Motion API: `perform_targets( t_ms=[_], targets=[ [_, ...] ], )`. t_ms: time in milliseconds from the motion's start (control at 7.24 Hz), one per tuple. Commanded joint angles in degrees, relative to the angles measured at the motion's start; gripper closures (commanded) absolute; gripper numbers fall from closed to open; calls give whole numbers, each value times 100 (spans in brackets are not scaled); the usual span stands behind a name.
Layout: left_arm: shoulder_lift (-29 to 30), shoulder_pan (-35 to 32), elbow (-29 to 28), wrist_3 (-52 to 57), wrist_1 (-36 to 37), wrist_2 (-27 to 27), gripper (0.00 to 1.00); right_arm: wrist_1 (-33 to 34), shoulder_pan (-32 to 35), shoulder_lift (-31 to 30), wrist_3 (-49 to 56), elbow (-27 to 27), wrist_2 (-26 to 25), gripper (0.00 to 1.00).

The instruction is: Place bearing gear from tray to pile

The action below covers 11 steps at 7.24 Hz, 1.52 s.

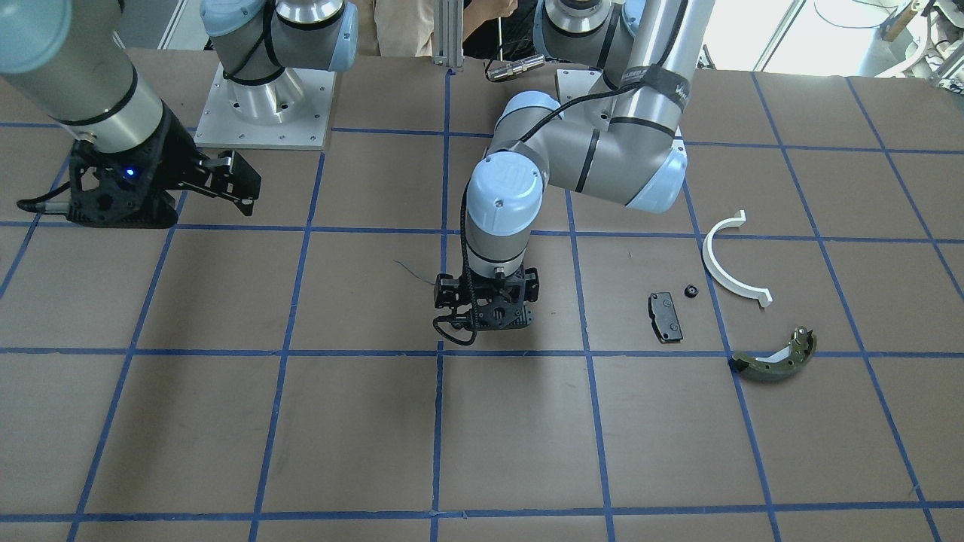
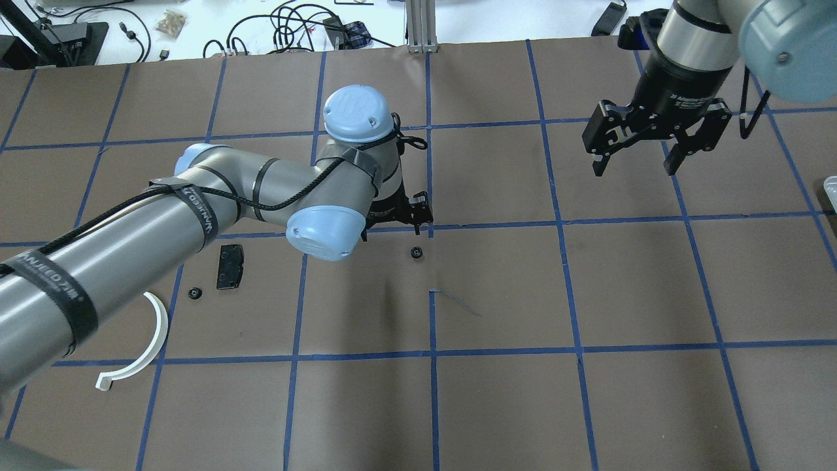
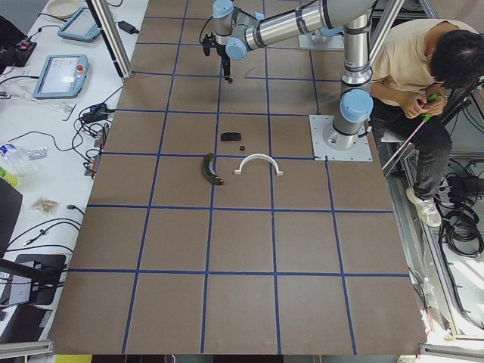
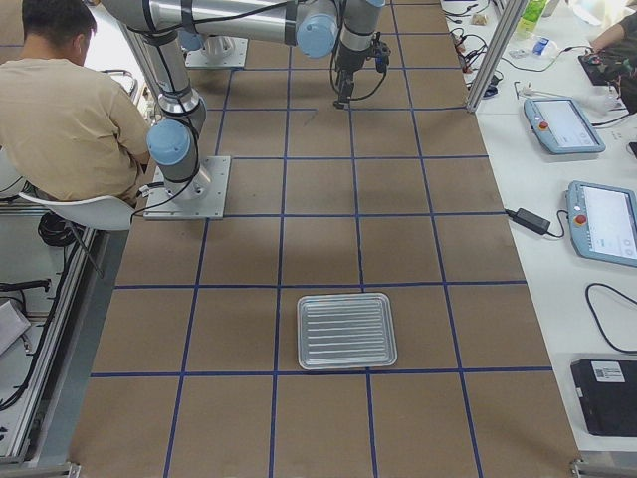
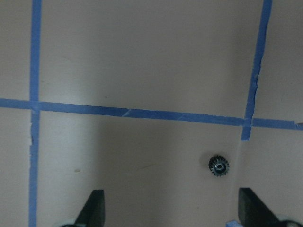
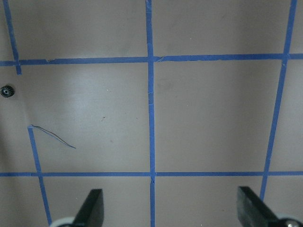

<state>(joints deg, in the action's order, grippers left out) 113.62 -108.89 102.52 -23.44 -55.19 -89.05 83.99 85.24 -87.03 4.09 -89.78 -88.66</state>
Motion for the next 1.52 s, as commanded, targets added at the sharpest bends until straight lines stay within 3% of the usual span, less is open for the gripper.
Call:
perform_targets(
  t_ms=[0, 276, 414, 552, 690, 967, 1105, 1381],
  targets=[
    [361, -194, 22, -12, 131, 11, 0, -102, -34, -191, -56, 92, -37, 0],
    [468, -308, 48, 14, 201, 2, 5, -84, 27, -455, -57, 93, 50, 0],
    [494, -308, 66, 41, 384, 11, 34, -58, 149, -421, -362, 84, 146, 0],
    [503, -308, 49, 32, 429, 2, 77, -41, 229, -394, -574, 75, 147, 0],
    [520, -300, 40, 32, 491, 11, 89, 20, 239, -376, -585, 66, 138, 0],
    [599, -299, -13, 15, 596, 2, 91, 406, 239, -359, -611, -117, 60, 0],
    [600, -299, -13, 23, 675, 11, 100, 408, 239, -367, -611, -162, 51, 0],
    [416, -238, -31, 32, 676, 11, 100, 408, 239, -367, -611, -171, 24, 0]
  ],
)
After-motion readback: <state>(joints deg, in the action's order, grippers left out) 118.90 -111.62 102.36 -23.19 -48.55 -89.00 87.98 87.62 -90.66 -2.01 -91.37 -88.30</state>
